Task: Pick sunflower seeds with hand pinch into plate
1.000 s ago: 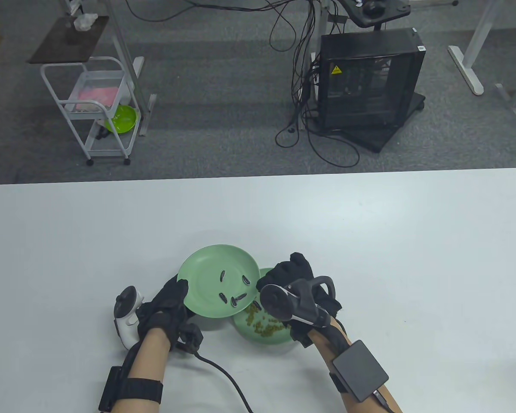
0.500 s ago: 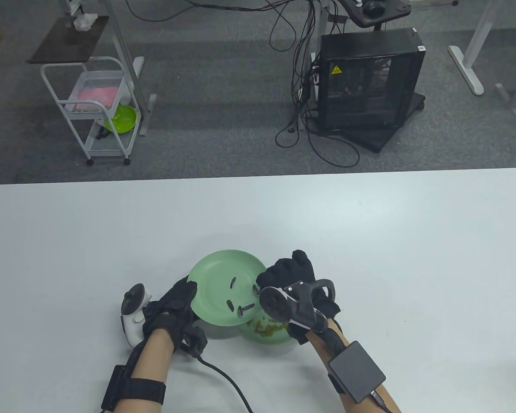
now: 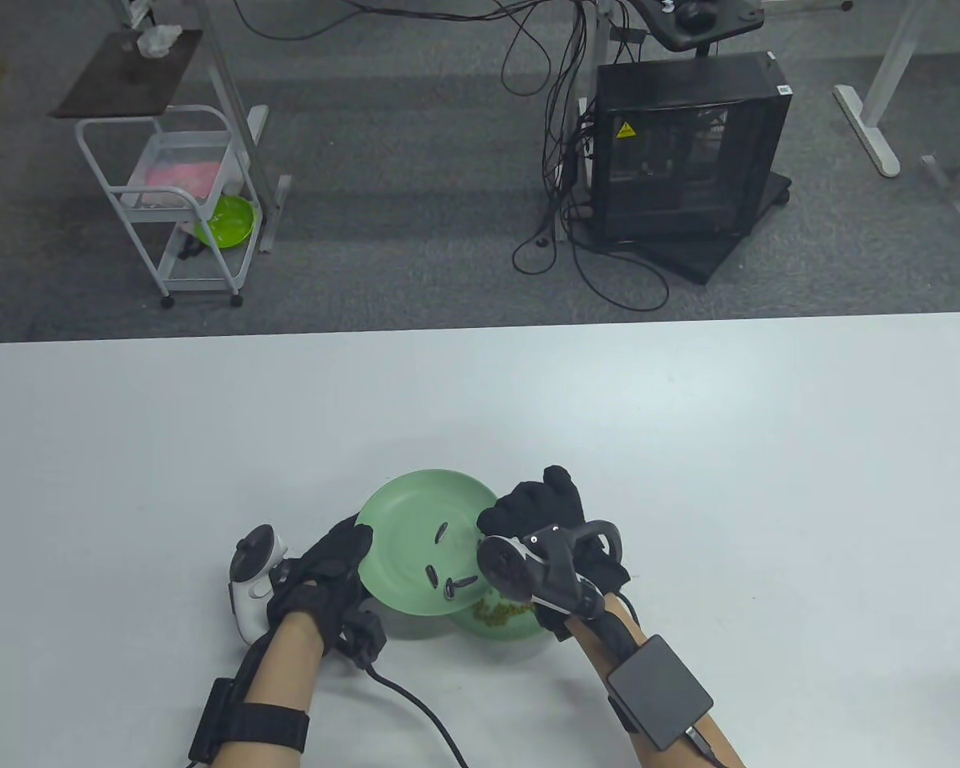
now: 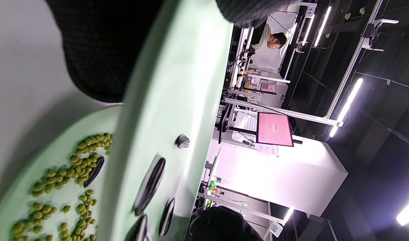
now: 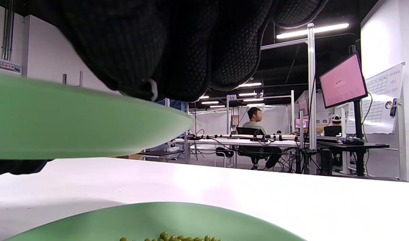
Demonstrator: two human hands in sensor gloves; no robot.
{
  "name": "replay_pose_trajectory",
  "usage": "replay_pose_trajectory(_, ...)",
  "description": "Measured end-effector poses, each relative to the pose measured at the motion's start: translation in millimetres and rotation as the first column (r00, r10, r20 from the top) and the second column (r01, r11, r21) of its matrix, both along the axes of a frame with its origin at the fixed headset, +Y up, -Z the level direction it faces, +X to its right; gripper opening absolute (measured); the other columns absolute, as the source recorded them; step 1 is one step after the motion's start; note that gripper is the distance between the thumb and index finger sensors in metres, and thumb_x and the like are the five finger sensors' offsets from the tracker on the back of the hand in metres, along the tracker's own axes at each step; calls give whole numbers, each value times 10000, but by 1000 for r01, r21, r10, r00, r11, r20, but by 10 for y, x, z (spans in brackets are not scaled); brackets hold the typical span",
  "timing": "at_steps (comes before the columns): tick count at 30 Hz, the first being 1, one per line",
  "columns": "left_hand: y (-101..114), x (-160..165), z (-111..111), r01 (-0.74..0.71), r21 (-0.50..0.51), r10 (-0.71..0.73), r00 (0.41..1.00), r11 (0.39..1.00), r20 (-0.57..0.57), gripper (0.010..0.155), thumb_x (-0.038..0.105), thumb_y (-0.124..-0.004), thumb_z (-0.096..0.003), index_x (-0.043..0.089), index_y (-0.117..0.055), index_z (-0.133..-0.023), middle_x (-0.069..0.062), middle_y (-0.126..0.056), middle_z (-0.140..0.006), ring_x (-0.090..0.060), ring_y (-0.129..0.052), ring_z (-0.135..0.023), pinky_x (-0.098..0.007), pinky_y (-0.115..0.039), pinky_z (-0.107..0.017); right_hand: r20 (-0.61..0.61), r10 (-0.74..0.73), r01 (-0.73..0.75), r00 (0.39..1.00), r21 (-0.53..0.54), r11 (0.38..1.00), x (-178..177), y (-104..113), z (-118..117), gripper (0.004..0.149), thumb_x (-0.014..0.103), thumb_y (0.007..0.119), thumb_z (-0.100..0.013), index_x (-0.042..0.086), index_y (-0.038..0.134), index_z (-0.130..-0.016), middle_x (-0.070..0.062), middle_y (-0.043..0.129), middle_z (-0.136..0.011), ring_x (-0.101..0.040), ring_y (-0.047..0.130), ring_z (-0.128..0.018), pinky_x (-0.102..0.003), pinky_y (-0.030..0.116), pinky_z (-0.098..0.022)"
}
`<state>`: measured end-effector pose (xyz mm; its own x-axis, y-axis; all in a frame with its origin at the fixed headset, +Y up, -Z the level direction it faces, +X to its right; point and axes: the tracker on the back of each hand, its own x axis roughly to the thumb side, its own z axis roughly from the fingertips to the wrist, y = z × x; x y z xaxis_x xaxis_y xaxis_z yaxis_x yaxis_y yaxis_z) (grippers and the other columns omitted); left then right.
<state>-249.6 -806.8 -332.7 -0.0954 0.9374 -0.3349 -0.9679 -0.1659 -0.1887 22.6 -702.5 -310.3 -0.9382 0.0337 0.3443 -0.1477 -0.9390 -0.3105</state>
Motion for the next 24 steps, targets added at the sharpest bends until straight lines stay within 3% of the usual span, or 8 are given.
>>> replay_pose_trajectory(24,7,-3,-5,1,4,-1,1000,1000,4,637,337,-656,-521,36,-491,-1057,-217,-752,-913,-263,-1016,-680,-364,-937,-404,6,-3,3,1000,-12,1000,22,4,-14,381,438,791,-364,381,816,-740,139,899,-774,-147,876,-831,-591,514,-761)
